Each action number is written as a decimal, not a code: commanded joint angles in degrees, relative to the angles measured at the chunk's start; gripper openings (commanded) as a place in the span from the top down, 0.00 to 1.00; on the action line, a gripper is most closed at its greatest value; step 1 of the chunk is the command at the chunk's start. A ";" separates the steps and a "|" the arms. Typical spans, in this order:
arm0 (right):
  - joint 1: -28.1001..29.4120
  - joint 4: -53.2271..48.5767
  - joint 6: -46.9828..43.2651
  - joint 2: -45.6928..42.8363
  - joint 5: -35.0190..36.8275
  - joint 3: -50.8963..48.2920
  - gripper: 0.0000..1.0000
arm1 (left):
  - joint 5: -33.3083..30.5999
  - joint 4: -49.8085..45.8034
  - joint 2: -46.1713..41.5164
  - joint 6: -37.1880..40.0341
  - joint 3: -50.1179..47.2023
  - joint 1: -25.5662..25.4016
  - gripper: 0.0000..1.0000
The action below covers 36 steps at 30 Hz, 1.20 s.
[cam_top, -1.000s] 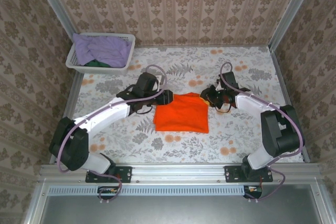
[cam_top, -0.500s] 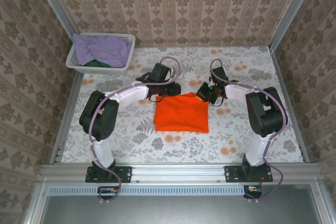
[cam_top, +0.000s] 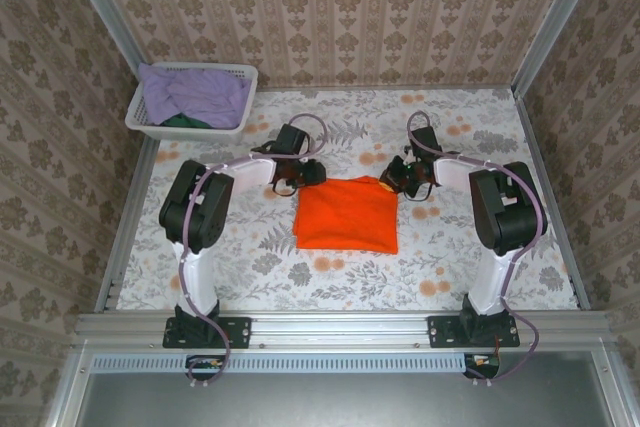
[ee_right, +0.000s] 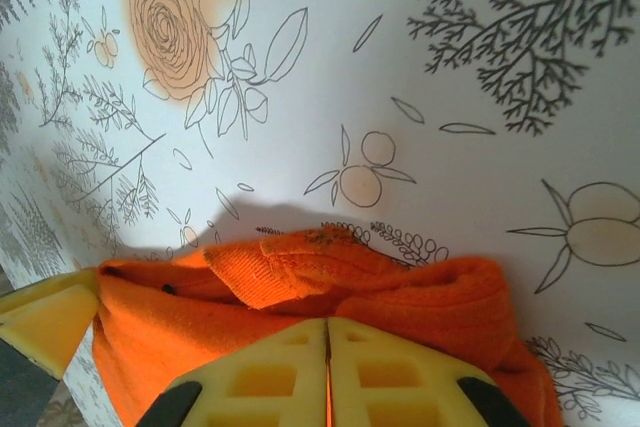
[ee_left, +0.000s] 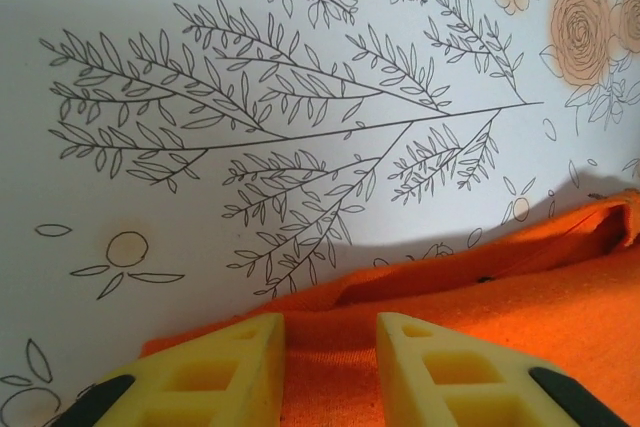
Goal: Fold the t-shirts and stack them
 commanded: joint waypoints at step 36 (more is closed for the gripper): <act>2.17 -15.46 -4.90 -60.35 16.61 -35.07 0.17 | -45.15 1.23 -74.47 -1.65 -47.79 -10.63 0.00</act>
